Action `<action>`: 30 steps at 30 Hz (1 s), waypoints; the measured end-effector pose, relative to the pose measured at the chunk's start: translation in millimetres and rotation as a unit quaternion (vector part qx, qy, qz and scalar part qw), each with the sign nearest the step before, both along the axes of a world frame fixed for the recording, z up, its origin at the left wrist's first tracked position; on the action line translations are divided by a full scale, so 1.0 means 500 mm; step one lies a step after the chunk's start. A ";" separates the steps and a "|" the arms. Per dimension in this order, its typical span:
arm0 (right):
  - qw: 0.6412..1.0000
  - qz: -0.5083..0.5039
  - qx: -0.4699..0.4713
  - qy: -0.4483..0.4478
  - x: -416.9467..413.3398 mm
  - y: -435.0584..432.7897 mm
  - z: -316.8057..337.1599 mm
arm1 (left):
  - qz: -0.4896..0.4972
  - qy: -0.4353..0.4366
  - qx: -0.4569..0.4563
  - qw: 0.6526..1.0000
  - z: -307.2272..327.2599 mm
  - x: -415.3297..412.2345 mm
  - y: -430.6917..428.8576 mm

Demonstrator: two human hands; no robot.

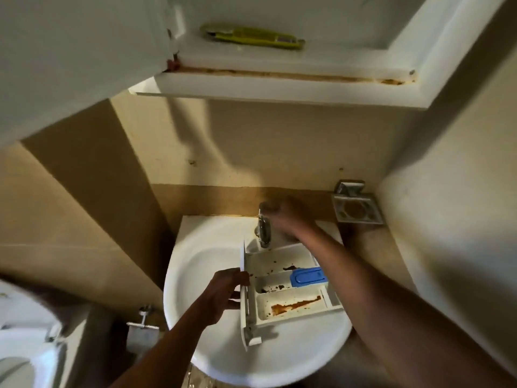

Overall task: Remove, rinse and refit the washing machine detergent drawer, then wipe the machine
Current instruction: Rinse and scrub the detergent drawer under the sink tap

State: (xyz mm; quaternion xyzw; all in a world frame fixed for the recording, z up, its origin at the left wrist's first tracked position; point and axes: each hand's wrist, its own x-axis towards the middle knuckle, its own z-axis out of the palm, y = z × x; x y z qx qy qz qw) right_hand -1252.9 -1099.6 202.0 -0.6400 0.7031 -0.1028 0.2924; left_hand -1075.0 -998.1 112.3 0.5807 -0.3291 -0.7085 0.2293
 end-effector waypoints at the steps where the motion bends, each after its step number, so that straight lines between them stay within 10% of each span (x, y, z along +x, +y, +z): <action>1: 0.999 0.045 0.007 0.030 0.013 -0.026 -0.011 | 0.010 0.000 0.000 1.000 0.000 -0.007 0.000; 13: 0.962 0.149 0.019 0.230 0.028 -0.094 -0.047 | 0.039 -0.026 -0.013 0.999 -0.009 -0.035 -0.007; 30: 0.967 0.156 -0.028 0.198 0.010 -0.086 -0.016 | 0.098 -0.052 -0.052 0.992 -0.002 0.018 0.007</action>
